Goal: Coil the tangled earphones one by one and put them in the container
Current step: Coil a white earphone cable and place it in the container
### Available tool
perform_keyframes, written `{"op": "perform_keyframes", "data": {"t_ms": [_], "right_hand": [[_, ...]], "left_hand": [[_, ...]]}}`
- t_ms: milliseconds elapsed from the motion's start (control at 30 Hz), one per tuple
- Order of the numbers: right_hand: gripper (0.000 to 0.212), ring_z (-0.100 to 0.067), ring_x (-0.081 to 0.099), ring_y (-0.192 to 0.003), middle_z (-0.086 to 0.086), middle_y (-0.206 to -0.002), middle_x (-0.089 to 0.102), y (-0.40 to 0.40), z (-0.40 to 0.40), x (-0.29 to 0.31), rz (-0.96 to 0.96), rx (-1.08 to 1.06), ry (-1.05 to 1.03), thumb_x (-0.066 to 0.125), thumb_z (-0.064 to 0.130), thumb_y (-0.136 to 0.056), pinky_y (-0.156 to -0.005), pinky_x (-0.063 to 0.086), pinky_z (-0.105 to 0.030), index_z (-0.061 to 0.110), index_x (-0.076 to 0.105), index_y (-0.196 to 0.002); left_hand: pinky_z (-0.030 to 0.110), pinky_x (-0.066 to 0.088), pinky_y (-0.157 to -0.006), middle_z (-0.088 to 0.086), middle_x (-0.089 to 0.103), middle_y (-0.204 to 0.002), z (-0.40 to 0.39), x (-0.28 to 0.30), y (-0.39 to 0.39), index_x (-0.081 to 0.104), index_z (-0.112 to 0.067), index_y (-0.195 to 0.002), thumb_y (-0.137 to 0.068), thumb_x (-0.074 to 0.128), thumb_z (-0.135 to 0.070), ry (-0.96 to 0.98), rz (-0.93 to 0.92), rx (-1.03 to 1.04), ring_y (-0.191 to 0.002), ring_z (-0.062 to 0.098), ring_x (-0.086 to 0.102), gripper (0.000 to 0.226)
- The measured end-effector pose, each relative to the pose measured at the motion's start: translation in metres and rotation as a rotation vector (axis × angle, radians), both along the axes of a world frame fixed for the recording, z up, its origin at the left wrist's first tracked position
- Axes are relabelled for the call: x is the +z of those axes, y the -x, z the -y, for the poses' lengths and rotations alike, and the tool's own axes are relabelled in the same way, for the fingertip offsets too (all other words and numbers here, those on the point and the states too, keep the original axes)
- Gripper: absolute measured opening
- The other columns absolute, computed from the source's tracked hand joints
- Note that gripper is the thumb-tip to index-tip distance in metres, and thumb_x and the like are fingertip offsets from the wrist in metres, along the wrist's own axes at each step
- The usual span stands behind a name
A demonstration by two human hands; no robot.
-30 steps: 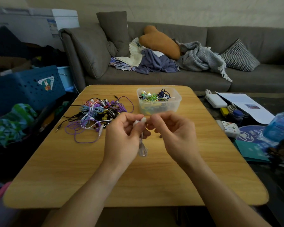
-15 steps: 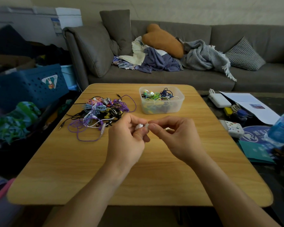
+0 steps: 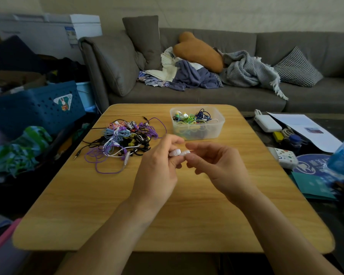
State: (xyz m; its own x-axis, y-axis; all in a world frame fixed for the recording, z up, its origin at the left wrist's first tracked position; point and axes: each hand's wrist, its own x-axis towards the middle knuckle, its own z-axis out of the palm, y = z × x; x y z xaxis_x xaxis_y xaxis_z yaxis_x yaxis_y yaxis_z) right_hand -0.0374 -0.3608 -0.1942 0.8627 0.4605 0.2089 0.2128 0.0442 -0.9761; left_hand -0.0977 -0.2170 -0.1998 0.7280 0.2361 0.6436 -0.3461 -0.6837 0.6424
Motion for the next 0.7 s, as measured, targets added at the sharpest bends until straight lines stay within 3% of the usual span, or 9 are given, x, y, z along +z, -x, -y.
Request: {"op": "perform_keyframes", "data": {"t_ms": [133,300,367,467,600,700], "right_hand": [[0.016,-0.017,0.070,-0.069,-0.008,-0.079,0.076,-0.005,0.005,0.000,0.104,0.007,0.133,0.077,0.012,-0.082,-0.061,0.054,-0.025,0.008,0.074,-0.097],[0.021,-0.008,0.063,-0.058,-0.007,-0.070,0.074,-0.008,0.012,0.002,0.059,0.027,0.172,0.078,0.023,-0.078,-0.055,0.049,-0.020,0.007,0.075,-0.091],[0.030,-0.007,0.061,-0.058,-0.007,-0.070,0.073,-0.009,0.013,0.002,0.053,0.022,0.164,0.078,0.030,-0.073,-0.054,0.047,-0.020,0.008,0.075,-0.092],[0.059,-0.014,0.064,-0.071,-0.005,-0.087,0.076,-0.014,0.015,0.002,-0.005,0.021,0.096,0.081,0.035,-0.063,-0.062,0.050,-0.027,0.012,0.068,-0.115],[0.082,-0.023,0.068,-0.098,-0.005,-0.112,0.069,-0.017,0.015,-0.003,0.027,0.064,0.126,0.089,0.025,-0.060,-0.079,0.058,-0.039,0.021,0.055,-0.134],[0.088,-0.020,0.069,-0.096,-0.005,-0.112,0.067,-0.009,0.004,-0.008,0.070,0.159,0.179,0.092,0.014,-0.063,-0.082,0.058,-0.042,0.025,0.050,-0.139]], "left_hand": [[0.030,0.049,-0.061,-0.003,0.063,-0.075,-0.002,-0.003,-0.003,0.059,-0.013,-0.112,-0.087,0.068,-0.004,-0.050,-0.011,-0.024,-0.064,0.010,0.063,0.027],[0.032,0.051,-0.058,-0.001,0.065,-0.079,-0.002,-0.005,-0.004,0.063,-0.012,-0.108,-0.088,0.065,-0.003,-0.097,-0.008,-0.090,-0.064,0.010,0.063,0.022],[0.031,0.052,-0.057,-0.002,0.065,-0.084,-0.002,-0.004,-0.005,0.066,-0.010,-0.104,-0.089,0.064,-0.001,-0.119,0.018,-0.102,-0.064,0.008,0.063,0.018],[0.025,0.051,-0.055,-0.001,0.064,-0.085,-0.001,-0.003,-0.004,0.069,-0.010,-0.102,-0.092,0.062,-0.005,-0.061,0.007,-0.104,-0.060,0.008,0.063,0.013],[0.017,0.048,-0.057,0.005,0.066,-0.069,0.001,0.001,-0.004,0.069,-0.015,-0.097,-0.094,0.061,-0.010,0.386,-0.213,-0.160,-0.059,0.006,0.063,0.010],[0.024,0.053,-0.059,0.007,0.064,-0.075,0.003,0.008,-0.005,0.064,-0.009,-0.101,-0.096,0.054,-0.007,0.893,-0.315,-0.248,-0.063,0.012,0.064,0.012]]}}
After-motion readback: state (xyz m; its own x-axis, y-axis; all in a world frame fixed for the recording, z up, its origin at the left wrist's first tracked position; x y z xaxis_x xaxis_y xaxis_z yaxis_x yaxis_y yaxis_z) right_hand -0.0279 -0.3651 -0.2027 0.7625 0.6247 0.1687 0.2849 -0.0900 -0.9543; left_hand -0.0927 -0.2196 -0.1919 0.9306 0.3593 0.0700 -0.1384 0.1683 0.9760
